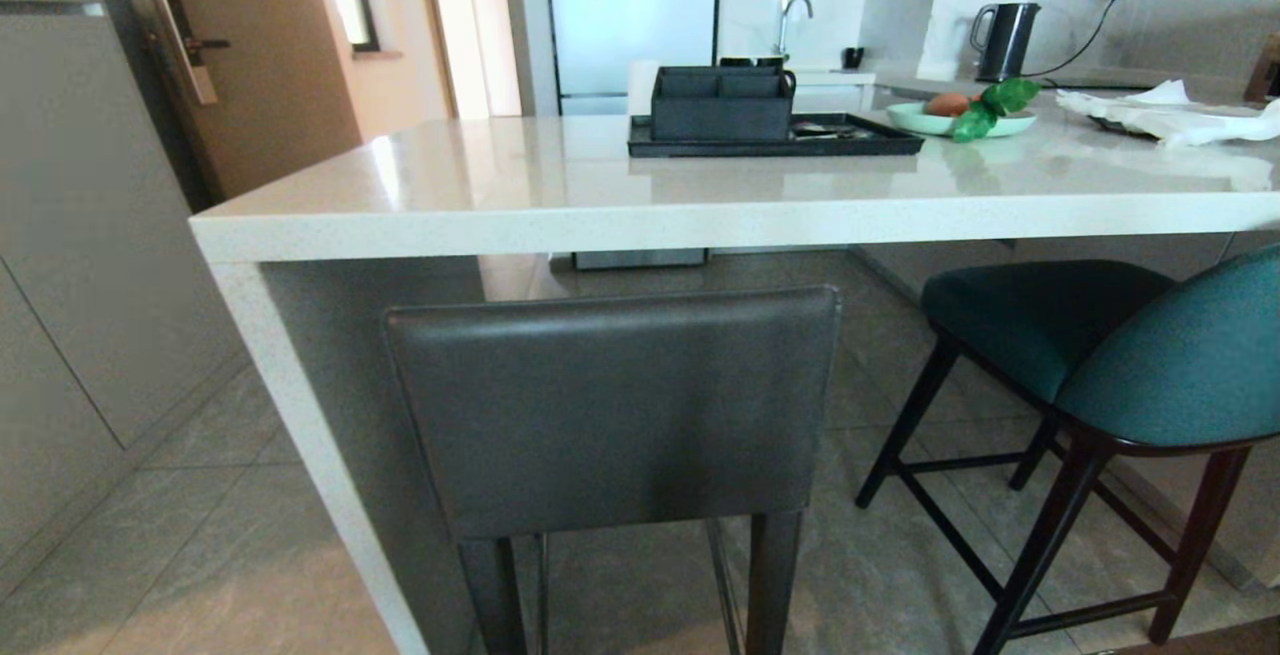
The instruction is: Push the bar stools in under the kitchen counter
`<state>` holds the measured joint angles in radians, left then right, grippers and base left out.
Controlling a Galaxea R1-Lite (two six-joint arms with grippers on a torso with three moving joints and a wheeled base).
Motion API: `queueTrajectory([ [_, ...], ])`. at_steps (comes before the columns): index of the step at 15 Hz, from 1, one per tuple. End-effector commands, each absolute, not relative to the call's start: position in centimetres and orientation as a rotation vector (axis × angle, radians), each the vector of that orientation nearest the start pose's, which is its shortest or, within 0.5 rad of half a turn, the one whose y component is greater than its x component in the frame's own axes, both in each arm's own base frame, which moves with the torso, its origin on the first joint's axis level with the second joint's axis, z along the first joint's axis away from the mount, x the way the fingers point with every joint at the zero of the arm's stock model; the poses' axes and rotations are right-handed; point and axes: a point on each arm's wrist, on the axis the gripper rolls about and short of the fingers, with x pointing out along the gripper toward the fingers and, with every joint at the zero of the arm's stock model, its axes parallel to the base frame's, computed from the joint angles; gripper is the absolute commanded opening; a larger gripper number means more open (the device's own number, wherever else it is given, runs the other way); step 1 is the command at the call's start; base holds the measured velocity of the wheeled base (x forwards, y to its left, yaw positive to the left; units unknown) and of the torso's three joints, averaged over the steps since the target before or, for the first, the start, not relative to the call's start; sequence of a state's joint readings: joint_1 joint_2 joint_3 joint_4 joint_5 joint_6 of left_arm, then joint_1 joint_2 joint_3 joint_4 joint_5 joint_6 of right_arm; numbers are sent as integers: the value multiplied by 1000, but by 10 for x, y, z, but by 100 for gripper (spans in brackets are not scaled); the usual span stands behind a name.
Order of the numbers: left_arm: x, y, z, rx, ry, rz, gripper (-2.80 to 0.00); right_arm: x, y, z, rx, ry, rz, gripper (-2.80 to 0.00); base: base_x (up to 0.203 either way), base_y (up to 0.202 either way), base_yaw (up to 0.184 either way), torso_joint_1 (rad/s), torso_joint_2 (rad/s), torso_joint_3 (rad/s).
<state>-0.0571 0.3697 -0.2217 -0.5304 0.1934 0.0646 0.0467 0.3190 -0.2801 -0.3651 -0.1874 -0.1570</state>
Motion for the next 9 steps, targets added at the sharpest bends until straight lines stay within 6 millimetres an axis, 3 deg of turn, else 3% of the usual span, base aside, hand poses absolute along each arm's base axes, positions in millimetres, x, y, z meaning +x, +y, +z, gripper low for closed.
queueTrajectory([
  [1,-33,3,169,45,-451,89,-280,-56,-5,168,-121,-393,-186,-280,0,0,0,0,0,0],
  [3,-41,1,139,70,-383,23,-280,-52,-3,148,-124,-322,-170,-280,0,0,0,0,0,0],
  [6,-24,0,91,62,-160,20,-280,-32,-2,110,-148,-190,-100,-280,0,0,0,0,0,0],
  [7,-23,0,82,51,-79,16,-280,-25,-2,93,-148,-141,-92,-280,0,0,0,0,0,0],
  [9,-23,0,74,54,26,-2,-280,-22,0,81,-61,-69,-23,-280,0,0,0,0,0,0],
])
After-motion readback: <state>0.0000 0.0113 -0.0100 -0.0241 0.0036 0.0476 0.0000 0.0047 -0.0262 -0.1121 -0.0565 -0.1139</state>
